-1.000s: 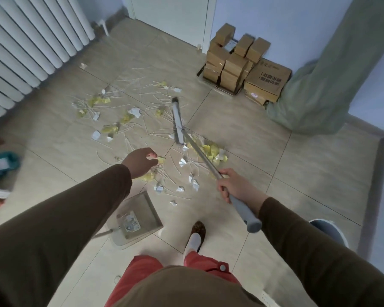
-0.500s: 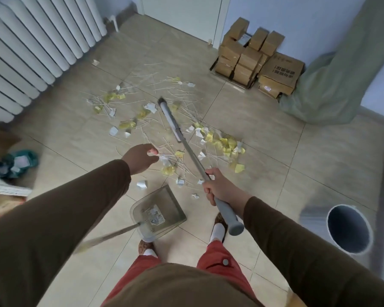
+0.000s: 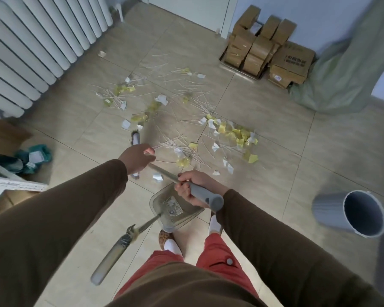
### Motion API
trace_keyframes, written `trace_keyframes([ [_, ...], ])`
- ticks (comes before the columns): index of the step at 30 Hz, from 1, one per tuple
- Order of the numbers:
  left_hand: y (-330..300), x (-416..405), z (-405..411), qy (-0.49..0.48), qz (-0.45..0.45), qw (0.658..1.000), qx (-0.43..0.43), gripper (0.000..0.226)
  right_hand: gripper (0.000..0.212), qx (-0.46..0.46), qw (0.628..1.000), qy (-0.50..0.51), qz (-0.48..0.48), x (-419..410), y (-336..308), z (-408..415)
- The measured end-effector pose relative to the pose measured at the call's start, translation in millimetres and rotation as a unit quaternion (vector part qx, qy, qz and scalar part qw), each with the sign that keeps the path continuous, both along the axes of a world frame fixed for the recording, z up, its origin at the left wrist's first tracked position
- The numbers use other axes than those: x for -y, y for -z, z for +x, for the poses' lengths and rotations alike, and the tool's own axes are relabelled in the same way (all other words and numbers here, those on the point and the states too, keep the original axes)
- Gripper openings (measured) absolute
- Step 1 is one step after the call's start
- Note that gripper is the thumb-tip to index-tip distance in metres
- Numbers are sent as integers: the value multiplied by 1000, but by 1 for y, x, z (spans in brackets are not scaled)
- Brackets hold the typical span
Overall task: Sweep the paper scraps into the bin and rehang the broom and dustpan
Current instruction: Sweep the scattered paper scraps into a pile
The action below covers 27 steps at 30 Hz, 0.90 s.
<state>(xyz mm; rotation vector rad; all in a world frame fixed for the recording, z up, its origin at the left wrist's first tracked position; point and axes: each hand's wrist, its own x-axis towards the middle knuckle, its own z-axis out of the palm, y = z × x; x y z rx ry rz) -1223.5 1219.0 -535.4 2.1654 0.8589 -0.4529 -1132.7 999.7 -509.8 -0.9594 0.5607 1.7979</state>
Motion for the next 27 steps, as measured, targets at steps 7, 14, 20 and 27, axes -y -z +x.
trace_keyframes([
  [7,10,-2,-2,9,-1,1000,3,28,5,53,995,23,-80,9,25,39],
  [14,17,3,12,6,-10,1000,15,29,5,152,975,62,-152,53,4,95],
  [20,20,7,31,12,-16,1000,20,29,19,185,975,50,-116,63,-31,76],
  [27,24,2,57,5,-14,1000,10,28,4,91,993,76,-23,24,-19,105],
])
